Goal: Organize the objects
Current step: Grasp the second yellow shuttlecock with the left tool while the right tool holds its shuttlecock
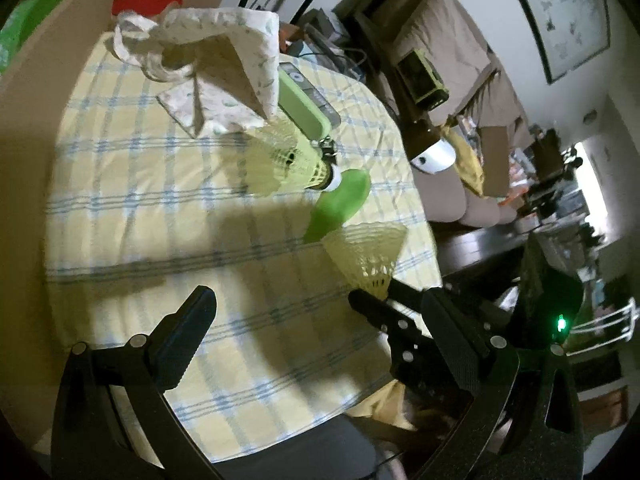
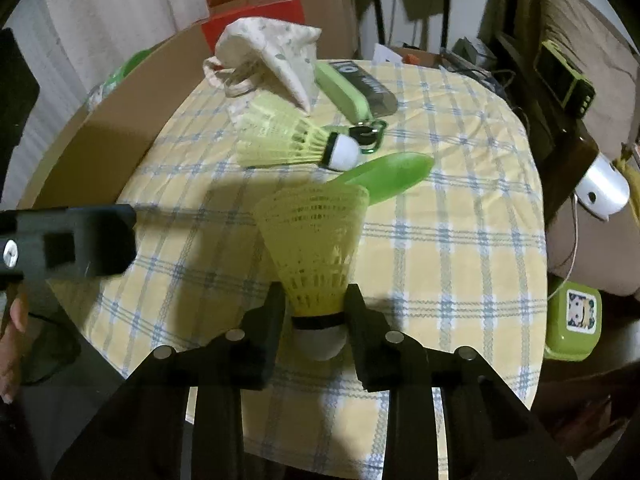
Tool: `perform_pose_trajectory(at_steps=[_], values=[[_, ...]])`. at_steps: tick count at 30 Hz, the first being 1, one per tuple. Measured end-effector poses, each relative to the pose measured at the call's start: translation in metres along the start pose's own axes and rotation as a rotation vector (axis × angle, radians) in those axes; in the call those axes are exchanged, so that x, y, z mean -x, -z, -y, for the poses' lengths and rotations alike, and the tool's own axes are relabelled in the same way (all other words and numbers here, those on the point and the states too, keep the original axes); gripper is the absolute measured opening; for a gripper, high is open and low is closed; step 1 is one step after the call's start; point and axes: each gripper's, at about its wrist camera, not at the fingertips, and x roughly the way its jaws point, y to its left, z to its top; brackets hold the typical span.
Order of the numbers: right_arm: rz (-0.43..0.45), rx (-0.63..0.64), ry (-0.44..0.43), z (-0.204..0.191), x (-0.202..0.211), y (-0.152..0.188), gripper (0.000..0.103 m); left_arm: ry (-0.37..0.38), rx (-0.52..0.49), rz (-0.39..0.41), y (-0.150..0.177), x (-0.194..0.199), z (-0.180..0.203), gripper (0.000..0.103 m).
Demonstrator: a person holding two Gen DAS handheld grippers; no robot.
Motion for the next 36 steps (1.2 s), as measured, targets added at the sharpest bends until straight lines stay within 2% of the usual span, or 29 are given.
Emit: perform_pose_trajectory(at_steps=[6, 17, 26, 30, 31, 34, 35, 36], values=[[0.036, -0.076, -0.009, 0.018, 0.021, 0.002, 0.029, 0.060, 0.106, -0.018, -0.015, -0.020, -0.005, 0.102], [0.063, -0.110, -0.015, 0.028, 0.036, 0.003, 0.029, 0.089, 0.261, -0.037, -0.048, -0.057, -0.029, 0.101], [0.073, -0.118, -0.020, 0.031, 0.036, 0.002, 0.029, 0.065, 0.274, -0.054, -0.062, -0.066, -0.030, 0.099], [0.076, -0.121, -0.021, 0.033, 0.036, 0.001, 0.029, -0.002, 0.222, -0.042, -0.061, -0.070, -0.017, 0.099], [0.075, -0.121, -0.021, 0.033, 0.036, 0.001, 0.029, -0.020, 0.218, -0.036, -0.061, -0.069, -0.016, 0.093], [0.072, -0.120, -0.022, 0.032, 0.035, 0.002, 0.029, -0.096, 0.191, -0.025, -0.064, -0.069, -0.012, 0.062], [0.071, -0.120, -0.022, 0.032, 0.035, 0.002, 0.029, -0.113, 0.180, -0.027, -0.065, -0.069, -0.012, 0.056], [0.071, -0.119, -0.022, 0.032, 0.035, 0.003, 0.029, -0.120, 0.178, -0.028, -0.065, -0.069, -0.012, 0.054]])
